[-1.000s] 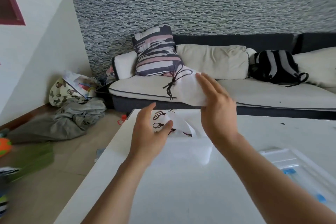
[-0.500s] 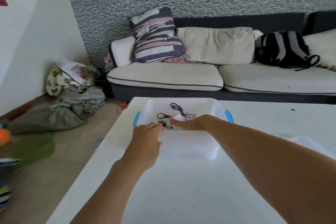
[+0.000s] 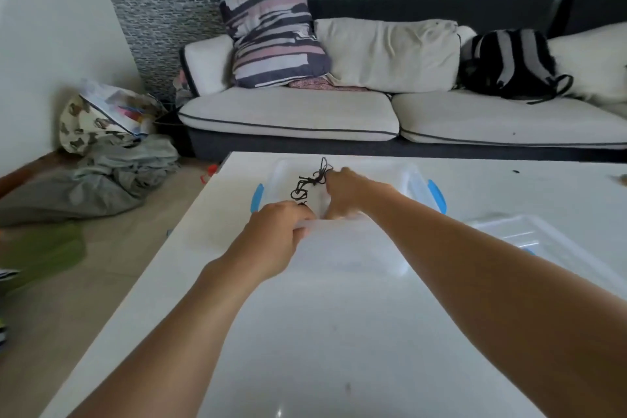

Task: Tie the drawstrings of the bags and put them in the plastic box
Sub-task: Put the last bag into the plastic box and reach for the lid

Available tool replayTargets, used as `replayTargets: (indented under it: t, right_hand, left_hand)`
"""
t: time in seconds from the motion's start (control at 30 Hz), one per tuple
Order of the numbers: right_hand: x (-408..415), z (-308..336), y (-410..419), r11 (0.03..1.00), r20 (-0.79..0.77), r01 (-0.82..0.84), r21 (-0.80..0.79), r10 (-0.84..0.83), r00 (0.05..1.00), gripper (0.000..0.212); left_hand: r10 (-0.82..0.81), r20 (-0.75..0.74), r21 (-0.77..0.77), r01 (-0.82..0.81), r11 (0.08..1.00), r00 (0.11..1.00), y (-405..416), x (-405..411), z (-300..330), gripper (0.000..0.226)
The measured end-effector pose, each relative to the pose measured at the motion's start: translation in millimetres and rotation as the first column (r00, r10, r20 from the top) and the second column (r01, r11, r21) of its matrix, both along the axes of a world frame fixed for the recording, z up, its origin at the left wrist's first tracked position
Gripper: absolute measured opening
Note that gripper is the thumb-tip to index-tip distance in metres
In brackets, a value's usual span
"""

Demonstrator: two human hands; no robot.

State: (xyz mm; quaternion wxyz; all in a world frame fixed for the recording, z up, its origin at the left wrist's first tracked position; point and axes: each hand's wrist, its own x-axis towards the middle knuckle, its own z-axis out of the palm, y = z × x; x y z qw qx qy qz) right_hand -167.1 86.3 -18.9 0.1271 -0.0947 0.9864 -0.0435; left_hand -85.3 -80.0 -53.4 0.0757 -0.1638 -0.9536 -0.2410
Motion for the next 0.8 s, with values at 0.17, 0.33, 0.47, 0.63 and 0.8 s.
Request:
replayTargets:
  t: [0.17, 0.33, 0.47, 0.63, 0.8]
  right_hand:
    - [24, 5, 43, 0.959, 0.088, -0.03, -0.281, 0.057, 0.994, 0.036]
    - [41, 36, 137, 0.897, -0.439, 0.313, -0.311, -0.428, 0.79, 0.023]
    - [77, -27, 211, 0.779, -0.083, 0.615, 0.118, -0.61, 0.788, 0.074]
    - [114, -110, 246, 0.778, -0.02, 0.628, 0.035, -0.627, 0.779, 0.073]
    - [110, -108, 259, 0.701, 0.014, 0.704, -0.113, -0.707, 0.707, 0.079]
  left_hand:
    - [0.06, -0.031, -0.095, -0.063, 0.994, 0.998, 5, 6, 3, 0.016]
    - [0.026, -0.285, 0.027, -0.019, 0.999, 0.958, 24, 16, 17, 0.041]
    - [-0.091, -0.108, 0.016, 0.093, 0.996, 0.99, 51, 23, 8, 0.049]
    - [-0.118, -0.03, -0.058, 0.116, 0.992, 0.993, 80, 23, 4, 0.052]
    - [-0.13, -0.055, -0.071, 0.126, 0.99, 0.99, 89, 21, 3, 0.047]
